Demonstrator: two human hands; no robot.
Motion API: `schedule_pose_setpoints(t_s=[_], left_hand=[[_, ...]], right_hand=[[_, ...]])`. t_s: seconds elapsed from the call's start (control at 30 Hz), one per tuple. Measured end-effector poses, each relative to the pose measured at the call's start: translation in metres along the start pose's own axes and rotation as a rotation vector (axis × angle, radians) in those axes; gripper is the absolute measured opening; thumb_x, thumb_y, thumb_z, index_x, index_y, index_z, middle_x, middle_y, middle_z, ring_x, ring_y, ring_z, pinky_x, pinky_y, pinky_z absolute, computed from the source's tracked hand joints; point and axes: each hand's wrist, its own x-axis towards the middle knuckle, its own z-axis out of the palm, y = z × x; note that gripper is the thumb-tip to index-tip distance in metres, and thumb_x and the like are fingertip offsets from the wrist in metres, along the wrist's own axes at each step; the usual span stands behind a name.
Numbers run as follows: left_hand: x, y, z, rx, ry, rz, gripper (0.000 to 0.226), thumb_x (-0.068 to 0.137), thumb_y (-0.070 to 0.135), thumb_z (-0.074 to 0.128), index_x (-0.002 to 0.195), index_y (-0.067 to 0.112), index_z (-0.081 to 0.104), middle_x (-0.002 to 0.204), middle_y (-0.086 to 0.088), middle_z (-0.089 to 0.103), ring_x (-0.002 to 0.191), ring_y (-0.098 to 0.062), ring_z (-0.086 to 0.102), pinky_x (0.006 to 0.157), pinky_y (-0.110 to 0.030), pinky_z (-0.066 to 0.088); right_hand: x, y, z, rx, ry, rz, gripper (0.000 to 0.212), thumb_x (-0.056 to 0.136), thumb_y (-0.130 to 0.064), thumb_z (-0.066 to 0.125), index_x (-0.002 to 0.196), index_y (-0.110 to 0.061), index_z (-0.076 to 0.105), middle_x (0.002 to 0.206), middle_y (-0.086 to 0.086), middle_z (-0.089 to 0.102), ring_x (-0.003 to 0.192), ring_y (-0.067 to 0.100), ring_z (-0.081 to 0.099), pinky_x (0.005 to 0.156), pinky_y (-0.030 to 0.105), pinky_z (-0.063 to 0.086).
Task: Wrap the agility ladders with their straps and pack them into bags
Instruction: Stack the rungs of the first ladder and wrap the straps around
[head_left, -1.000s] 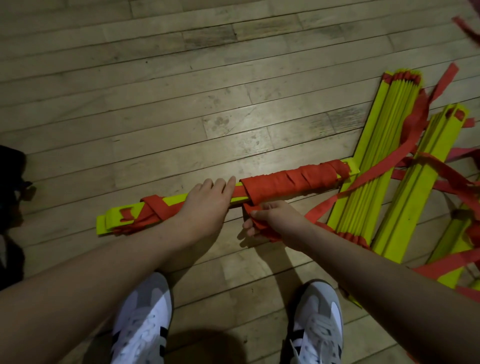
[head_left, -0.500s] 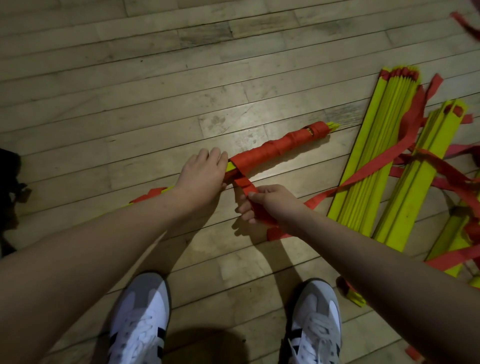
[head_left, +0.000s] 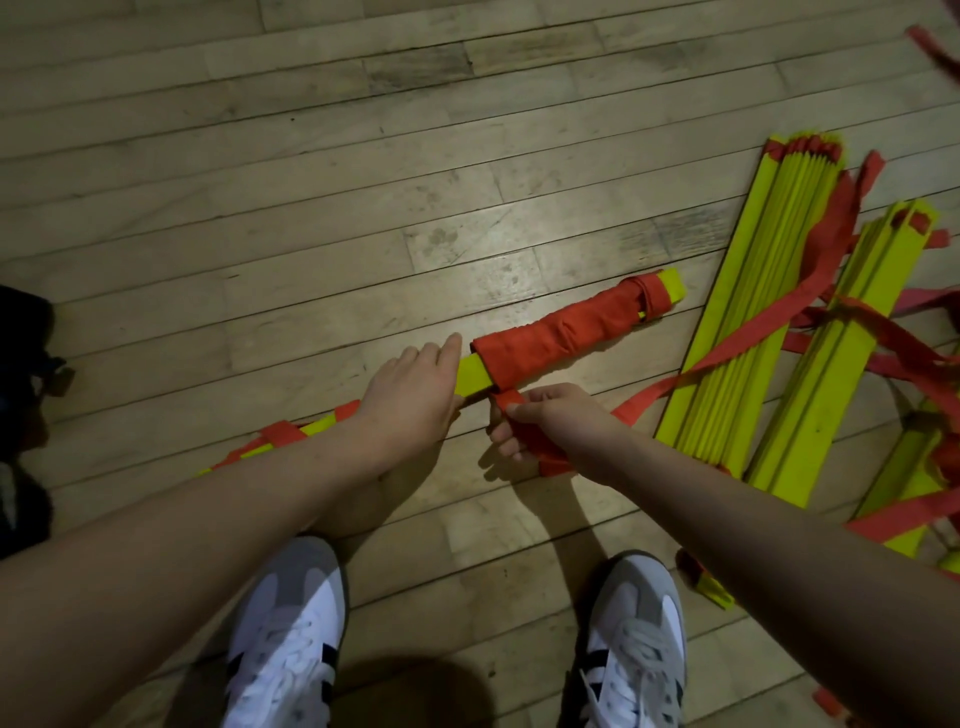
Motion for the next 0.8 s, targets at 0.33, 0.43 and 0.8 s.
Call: schedule_pose_setpoints(t_s=[0.33,0.43,0.8], left_hand=[[0.034,-0.012,-0.013,0.216,0.053,0.041,0.048,0.085,0.013,0.058,0.131,0.006,0.043,0.12,-0.011,0.046,0.109,-0.029,0.046,0.084,-0.036,0.04],[0.022,-0.015,0.0,0.26,0.153,0.149,0.053,0.086,0.029,0.059,0.129,0.001,0.05,0.114,-0.016,0.051,0.1,-0.032,0.047,0.08,-0.041,0.042],[0.002,-0.012,0.012,0.13,0.063,0.046,0.06,0.095,0.023,0.052,0.147,0.007,0.026,0.127,-0.012,0.049,0.115,-0.03,0.048,0.092,-0.037,0.039]], right_hand=[[0.001,-0.012,0.006,0.081,-0.061,-0.027,0.016,0.1,-0.007,0.043,0.099,0.001,0.058,0.076,0.013,0.066,0.063,0.018,0.063,0.062,0.028,0.051],[0.002,-0.012,0.006,0.085,-0.078,-0.031,0.016,0.101,-0.008,0.043,0.102,0.001,0.057,0.076,0.012,0.065,0.063,0.018,0.062,0.062,0.028,0.049],[-0.005,0.002,0.003,-0.001,-0.029,-0.019,0.019,0.101,-0.008,0.043,0.098,-0.001,0.06,0.076,0.011,0.066,0.069,0.019,0.063,0.066,0.03,0.051]])
